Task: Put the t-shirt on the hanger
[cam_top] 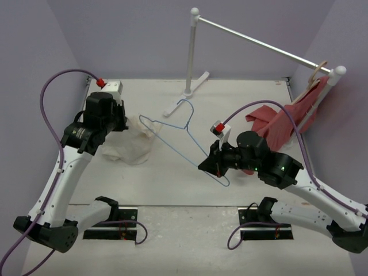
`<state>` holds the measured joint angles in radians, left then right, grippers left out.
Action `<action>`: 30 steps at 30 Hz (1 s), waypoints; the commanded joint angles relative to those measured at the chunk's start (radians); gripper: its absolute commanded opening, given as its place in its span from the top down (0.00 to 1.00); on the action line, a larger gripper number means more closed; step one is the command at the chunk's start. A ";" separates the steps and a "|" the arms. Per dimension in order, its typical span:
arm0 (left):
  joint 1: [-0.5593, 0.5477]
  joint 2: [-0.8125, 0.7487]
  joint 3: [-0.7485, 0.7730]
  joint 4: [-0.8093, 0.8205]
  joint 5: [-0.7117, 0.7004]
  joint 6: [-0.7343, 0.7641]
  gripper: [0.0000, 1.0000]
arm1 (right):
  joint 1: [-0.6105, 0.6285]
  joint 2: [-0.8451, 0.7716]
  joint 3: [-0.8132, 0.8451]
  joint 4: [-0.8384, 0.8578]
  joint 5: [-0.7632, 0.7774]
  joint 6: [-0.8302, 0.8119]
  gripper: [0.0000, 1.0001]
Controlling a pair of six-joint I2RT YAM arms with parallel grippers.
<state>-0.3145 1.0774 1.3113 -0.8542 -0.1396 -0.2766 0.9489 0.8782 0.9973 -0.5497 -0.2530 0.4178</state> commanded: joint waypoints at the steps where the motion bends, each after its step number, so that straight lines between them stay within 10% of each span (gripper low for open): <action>1: -0.003 -0.045 0.039 -0.013 -0.039 -0.009 1.00 | 0.005 0.051 0.057 0.021 0.022 -0.022 1.00; 30: -0.002 -0.043 0.014 0.041 0.049 0.000 1.00 | 0.053 0.248 0.176 0.185 -0.027 -0.045 1.00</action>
<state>-0.3145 1.0470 1.3109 -0.8568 -0.1499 -0.2771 0.9947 1.0669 1.1028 -0.4808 -0.3237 0.4017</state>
